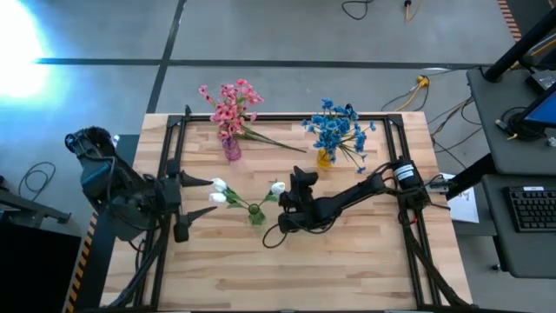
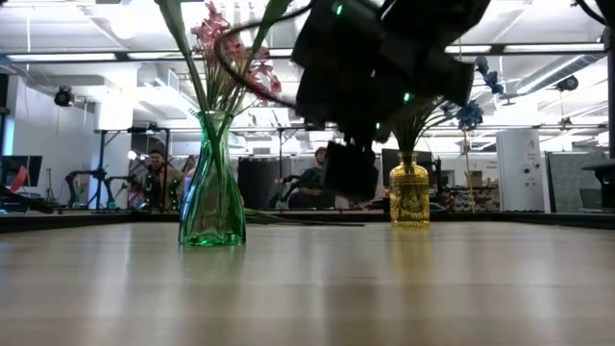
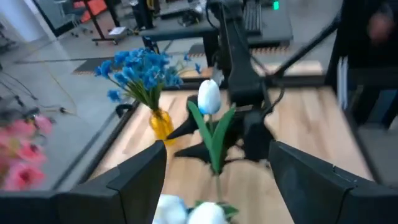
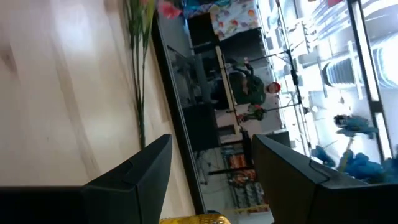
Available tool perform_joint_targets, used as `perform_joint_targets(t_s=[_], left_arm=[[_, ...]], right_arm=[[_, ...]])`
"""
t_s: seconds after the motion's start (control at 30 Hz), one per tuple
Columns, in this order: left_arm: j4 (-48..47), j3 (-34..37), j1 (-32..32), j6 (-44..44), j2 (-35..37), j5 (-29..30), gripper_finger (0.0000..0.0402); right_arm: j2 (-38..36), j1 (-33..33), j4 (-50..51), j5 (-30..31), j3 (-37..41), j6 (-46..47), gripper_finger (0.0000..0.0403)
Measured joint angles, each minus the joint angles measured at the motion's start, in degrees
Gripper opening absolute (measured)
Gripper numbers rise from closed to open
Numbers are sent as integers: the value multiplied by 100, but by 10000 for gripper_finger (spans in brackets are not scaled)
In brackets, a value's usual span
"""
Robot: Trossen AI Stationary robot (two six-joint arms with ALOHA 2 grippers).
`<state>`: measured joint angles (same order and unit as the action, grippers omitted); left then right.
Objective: Sort flowers into vase by color
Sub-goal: Put the pink flowers into the pink vase
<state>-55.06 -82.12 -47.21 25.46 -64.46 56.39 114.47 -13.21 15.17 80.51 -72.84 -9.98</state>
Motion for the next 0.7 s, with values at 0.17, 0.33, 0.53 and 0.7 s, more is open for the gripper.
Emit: perform_joint_targets(t_s=[0.17, 0.33, 0.53, 0.7], left_arm=[[-877, -1151, 407, -568, -458, -271, 268], [-1454, -2280, 1050, -1375, -821, -949, 268], [-1599, -3591, 2301, -2565, -1237, -2402, 268], [-1728, -4538, 3463, -3548, -1737, -3538, 268]], right_arm=[[-290, -150, 149, -237, 16, 329, 215], [-546, -264, 332, -1128, 39, 773, 215], [-657, -380, 731, -1301, 39, 1194, 215], [-657, -489, 855, -1306, 41, 1332, 215]])
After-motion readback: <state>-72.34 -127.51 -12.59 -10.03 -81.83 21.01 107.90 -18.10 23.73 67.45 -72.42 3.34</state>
